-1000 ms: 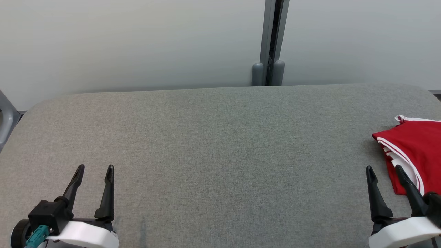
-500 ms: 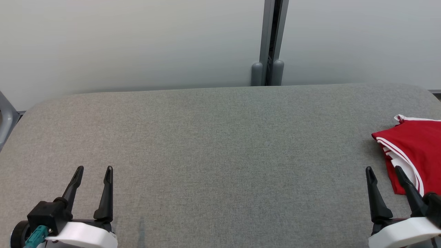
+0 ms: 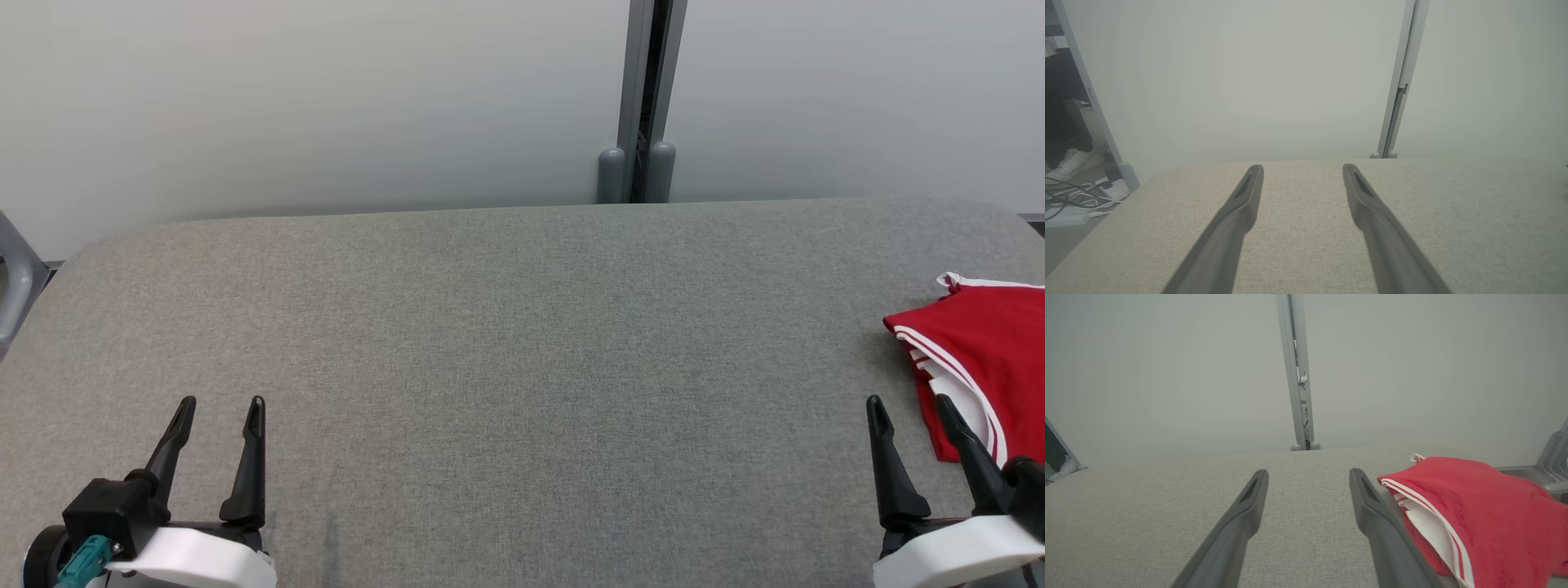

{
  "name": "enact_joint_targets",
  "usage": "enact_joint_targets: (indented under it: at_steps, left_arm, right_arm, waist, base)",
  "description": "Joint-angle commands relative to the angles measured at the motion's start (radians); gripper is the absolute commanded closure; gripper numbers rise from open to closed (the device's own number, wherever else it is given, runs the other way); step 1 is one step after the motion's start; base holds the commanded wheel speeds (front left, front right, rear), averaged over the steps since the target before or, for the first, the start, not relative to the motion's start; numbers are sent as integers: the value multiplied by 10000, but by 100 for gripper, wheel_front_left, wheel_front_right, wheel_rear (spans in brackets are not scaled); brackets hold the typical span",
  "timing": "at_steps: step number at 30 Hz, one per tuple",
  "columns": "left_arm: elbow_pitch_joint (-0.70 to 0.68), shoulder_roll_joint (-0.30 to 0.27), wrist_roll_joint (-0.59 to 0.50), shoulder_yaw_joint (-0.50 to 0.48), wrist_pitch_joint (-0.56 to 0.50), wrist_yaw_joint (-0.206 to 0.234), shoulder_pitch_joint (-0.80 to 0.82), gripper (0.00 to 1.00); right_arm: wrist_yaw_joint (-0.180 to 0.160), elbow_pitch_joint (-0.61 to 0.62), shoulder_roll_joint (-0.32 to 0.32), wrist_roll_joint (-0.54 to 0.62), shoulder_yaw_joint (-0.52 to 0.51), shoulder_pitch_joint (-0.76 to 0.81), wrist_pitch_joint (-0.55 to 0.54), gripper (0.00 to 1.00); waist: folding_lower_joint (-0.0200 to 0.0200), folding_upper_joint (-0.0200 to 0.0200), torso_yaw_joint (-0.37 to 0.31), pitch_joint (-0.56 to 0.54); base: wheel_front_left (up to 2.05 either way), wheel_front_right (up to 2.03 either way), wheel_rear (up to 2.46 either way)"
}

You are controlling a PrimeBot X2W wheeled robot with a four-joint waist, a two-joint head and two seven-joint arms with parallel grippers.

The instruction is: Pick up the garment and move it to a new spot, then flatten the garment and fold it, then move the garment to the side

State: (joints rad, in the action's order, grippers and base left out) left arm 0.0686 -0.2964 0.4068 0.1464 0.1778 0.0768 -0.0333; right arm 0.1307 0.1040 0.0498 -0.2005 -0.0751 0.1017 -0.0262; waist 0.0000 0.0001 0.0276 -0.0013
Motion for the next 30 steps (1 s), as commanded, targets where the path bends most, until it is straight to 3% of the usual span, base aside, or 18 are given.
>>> enact_joint_targets:
  at_steps: [1,14,15,23,30]
  left_arm:
    - [22,-51,63,-3,61,37,192,0]
    - [159,-144,149,69,92,-2,249,0]
    - [138,-80,116,67,73,-6,128,100]
    - [669,399,323,242,58,-40,-335,100]
    - [712,595,1470,107,-33,-240,-222,100]
  right_arm:
    - [2,-51,30,-35,-9,-26,60,0]
    - [2,-71,30,-90,4,-58,78,0]
    - [0,-74,0,-75,23,-4,4,100]
    - [0,-704,-177,-330,137,202,-82,100]
    - [0,-1022,-110,-1708,18,-62,-292,100]
  waist:
    - [0,-1,0,4]
    - [0,-1,-31,33]
    - [0,-1,-31,34]
    - [0,-1,-35,38]
    - [0,-1,-48,52]
  base:
    - [0,0,0]
    - [0,0,0]
    - [0,0,0]
    - [0,0,0]
    - [0,0,0]
